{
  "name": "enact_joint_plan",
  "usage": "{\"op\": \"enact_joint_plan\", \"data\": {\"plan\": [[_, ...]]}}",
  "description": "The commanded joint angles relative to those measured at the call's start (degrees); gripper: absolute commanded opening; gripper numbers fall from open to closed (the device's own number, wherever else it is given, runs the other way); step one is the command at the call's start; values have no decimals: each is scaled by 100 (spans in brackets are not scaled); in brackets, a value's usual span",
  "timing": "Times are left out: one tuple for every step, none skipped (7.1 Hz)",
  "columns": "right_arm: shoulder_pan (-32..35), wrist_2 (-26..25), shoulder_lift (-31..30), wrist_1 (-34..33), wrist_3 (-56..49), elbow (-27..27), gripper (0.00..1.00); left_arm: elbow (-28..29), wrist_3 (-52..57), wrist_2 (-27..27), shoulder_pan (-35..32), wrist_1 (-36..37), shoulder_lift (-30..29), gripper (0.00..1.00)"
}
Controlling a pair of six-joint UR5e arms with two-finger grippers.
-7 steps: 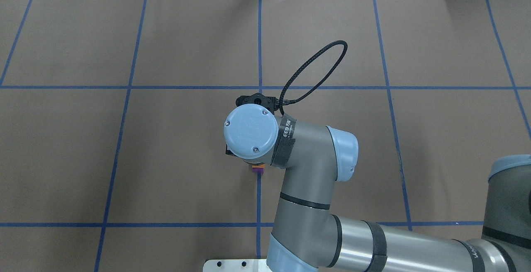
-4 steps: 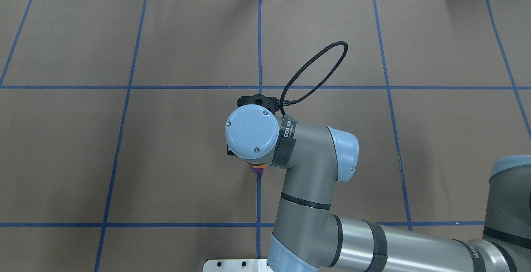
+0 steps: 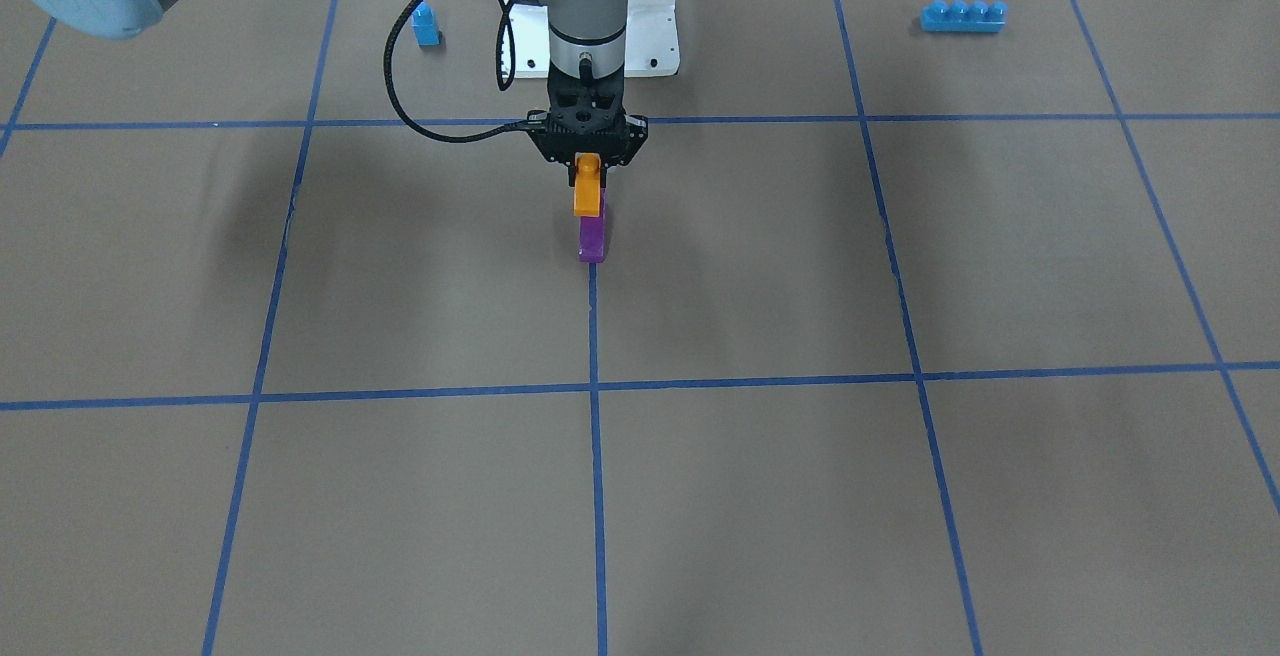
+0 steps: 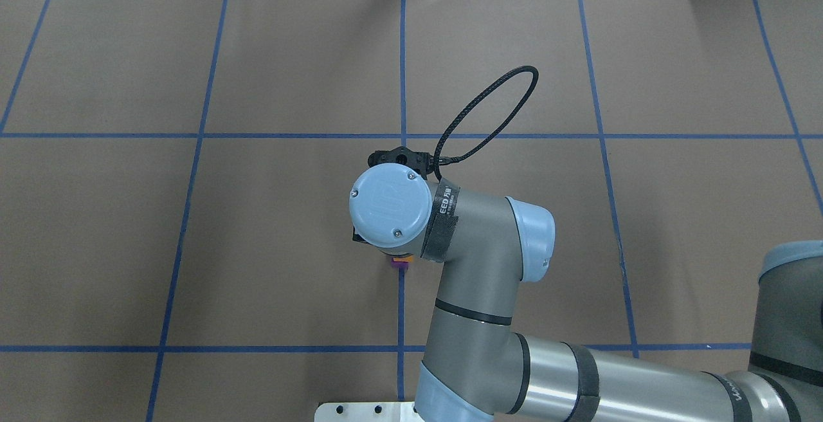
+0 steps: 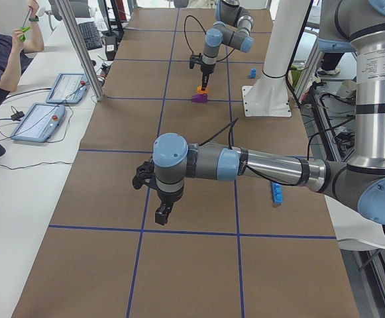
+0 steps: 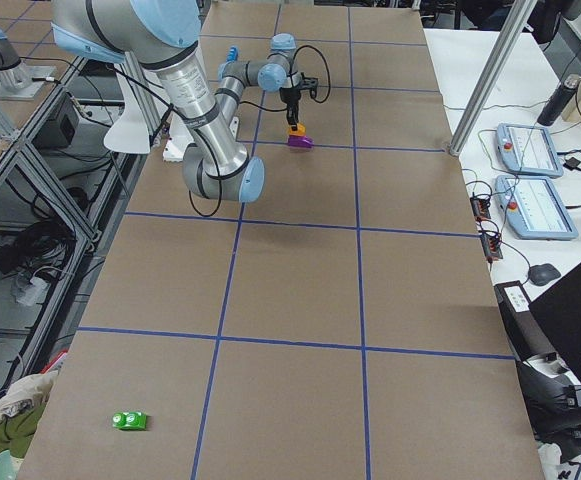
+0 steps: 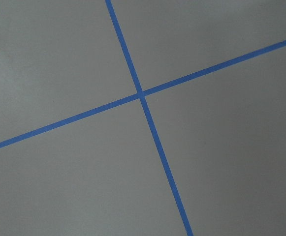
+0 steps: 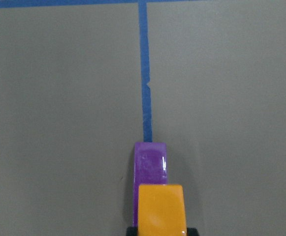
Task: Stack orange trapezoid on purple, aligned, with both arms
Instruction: 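Lower and align the orange trapezoid onto the purple block with the right gripper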
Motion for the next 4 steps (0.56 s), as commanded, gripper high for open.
{"op": "enact_joint_plan", "data": {"plan": [[-24, 1, -49, 160, 0, -37, 0, 0, 0, 0, 0, 0, 4, 100], [-33, -8, -49, 248, 0, -141, 0, 0, 0, 0, 0, 0, 4, 100], [-33, -8, -58, 241, 0, -134, 0, 0, 0, 0, 0, 0, 4, 100], [-33, -8, -67, 240, 0, -142, 0, 0, 0, 0, 0, 0, 4, 100]]}}
